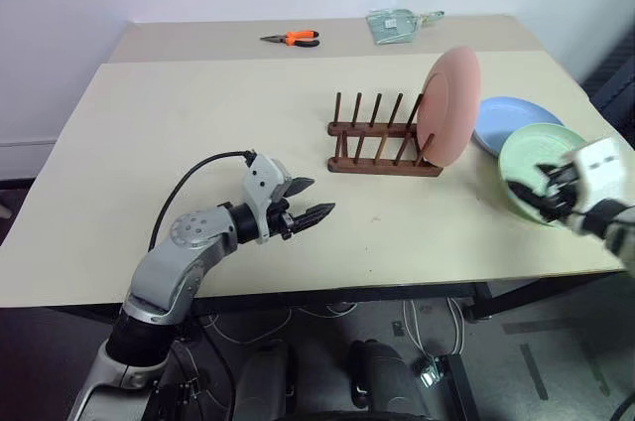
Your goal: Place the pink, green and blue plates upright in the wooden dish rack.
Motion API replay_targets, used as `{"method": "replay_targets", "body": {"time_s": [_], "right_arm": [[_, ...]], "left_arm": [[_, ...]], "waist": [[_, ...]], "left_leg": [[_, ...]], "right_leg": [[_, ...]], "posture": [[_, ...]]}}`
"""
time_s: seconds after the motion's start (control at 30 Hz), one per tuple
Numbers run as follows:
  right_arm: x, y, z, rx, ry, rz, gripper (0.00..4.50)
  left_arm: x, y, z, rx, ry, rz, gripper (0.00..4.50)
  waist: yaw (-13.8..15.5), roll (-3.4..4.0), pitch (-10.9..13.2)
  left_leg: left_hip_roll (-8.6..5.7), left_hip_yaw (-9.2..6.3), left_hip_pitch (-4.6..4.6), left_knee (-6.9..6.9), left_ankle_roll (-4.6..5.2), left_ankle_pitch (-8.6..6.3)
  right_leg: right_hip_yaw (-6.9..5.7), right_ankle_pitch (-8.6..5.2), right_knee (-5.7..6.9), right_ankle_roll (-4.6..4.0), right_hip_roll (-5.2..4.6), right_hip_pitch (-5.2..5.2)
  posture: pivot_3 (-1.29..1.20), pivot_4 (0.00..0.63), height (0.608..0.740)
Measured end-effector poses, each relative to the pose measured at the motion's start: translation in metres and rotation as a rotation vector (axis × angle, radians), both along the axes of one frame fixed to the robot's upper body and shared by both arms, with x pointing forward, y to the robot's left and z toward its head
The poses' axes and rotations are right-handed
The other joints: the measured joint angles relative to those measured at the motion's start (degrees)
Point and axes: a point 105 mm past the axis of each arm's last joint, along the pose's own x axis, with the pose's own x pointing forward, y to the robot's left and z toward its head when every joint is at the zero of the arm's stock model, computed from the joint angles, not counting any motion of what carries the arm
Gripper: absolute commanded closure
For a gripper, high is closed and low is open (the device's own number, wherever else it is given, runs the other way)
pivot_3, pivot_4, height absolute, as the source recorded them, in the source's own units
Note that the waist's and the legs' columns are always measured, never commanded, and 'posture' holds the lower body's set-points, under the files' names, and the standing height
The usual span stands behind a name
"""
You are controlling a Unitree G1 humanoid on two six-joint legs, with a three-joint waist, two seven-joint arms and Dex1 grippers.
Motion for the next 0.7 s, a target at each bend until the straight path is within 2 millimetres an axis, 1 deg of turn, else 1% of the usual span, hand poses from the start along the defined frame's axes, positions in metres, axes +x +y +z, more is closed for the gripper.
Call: {"method": "replay_targets", "body": {"time_s": [0.1,0.17,0.2,0.23,0.3,0.37,0.4,0.47,0.6,0.67,0.7], "right_arm": [[0.006,0.003,-0.017,-0.139,0.022,-0.009,1.53],[0.012,0.002,-0.024,-0.199,0.011,-0.029,1.53],[0.015,0.0,-0.027,-0.234,0.008,-0.038,2.06],[0.017,-0.003,-0.032,-0.282,0.01,-0.046,2.35],[0.02,-0.007,-0.035,-0.339,0.001,-0.053,3.35],[0.022,-0.016,-0.036,-0.395,-0.009,-0.087,4.36],[0.023,-0.02,-0.032,-0.426,-0.025,-0.101,4.47],[0.024,-0.024,-0.028,-0.453,-0.035,-0.119,4.47],[0.024,-0.024,-0.027,-0.474,-0.045,-0.112,4.47],[0.024,-0.024,-0.019,-0.489,-0.069,-0.113,4.47],[0.024,-0.026,-0.009,-0.485,-0.099,-0.125,4.47]], "left_arm": [[0.001,0.0,0.0,0.004,0.0,0.002,1.37],[0.001,0.001,-0.001,0.007,0.001,0.004,1.37],[0.001,0.001,-0.001,0.007,0.001,0.003,1.37],[0.001,0.002,-0.002,0.011,0.0,0.005,1.37],[0.001,0.003,-0.003,0.016,0.004,0.01,1.37],[-0.001,0.003,-0.004,0.016,0.003,0.013,1.37],[-0.001,0.003,-0.003,0.016,0.002,0.012,1.37],[-0.003,0.003,-0.002,0.014,-0.004,0.011,1.37],[-0.004,0.002,-0.001,0.013,-0.01,0.009,1.37],[-0.004,0.002,-0.001,0.013,-0.01,0.01,1.37],[-0.004,0.002,-0.001,0.013,-0.01,0.011,1.37]], "waist": [[0.4,-0.01,0.0],[0.5,-0.02,0.0],[0.6,-0.02,0.0],[0.6,-0.03,0.0],[0.5,-0.02,0.0],[0.5,-0.03,0.0],[0.4,-0.03,0.0],[0.4,-0.04,0.0],[0.5,-0.03,0.0],[0.5,-0.03,0.0],[0.5,0.01,0.0]], "left_leg": [[-0.03,0.01,-0.01,0.0,0.0,0.0],[-0.07,0.0,-0.03,0.03,-0.01,0.01],[-0.1,-0.01,-0.04,0.04,-0.01,0.01],[-0.11,-0.01,-0.04,0.04,-0.01,0.01],[-0.12,0.0,-0.04,0.04,-0.01,0.01],[-0.11,0.0,-0.03,0.04,-0.02,0.01],[-0.12,0.0,-0.03,0.04,-0.03,0.02],[-0.1,-0.02,-0.03,0.04,-0.04,0.03],[-0.11,-0.01,-0.03,0.04,-0.04,0.03],[-0.11,-0.01,-0.03,0.04,-0.04,0.03],[-0.11,-0.01,-0.03,0.04,-0.04,0.03]], "right_leg": [[0.0,-0.01,0.0,0.04,0.03,0.0],[-0.01,-0.02,0.0,0.03,0.02,0.01],[-0.01,-0.03,-0.01,0.01,0.0,0.02],[-0.01,-0.04,-0.01,0.02,-0.01,0.02],[-0.01,-0.04,0.0,0.04,-0.01,0.02],[0.0,-0.03,0.0,0.05,-0.01,0.02],[0.0,-0.03,0.01,0.06,-0.01,0.02],[0.0,-0.02,0.01,0.07,0.01,0.02],[0.0,0.04,0.02,0.19,0.01,0.02],[0.0,0.05,0.02,0.21,0.01,0.02],[0.0,0.05,0.02,0.21,0.01,0.02]], "posture": [[0.0,0.15,0.74],[0.0,0.15,0.74],[0.0,0.15,0.74],[0.0,0.15,0.74],[0.0,0.15,0.74],[0.0,0.15,0.74],[0.0,0.15,0.74],[0.0,0.15,0.74],[0.0,0.15,0.74],[0.0,0.15,0.74],[0.0,0.15,0.74]]}}
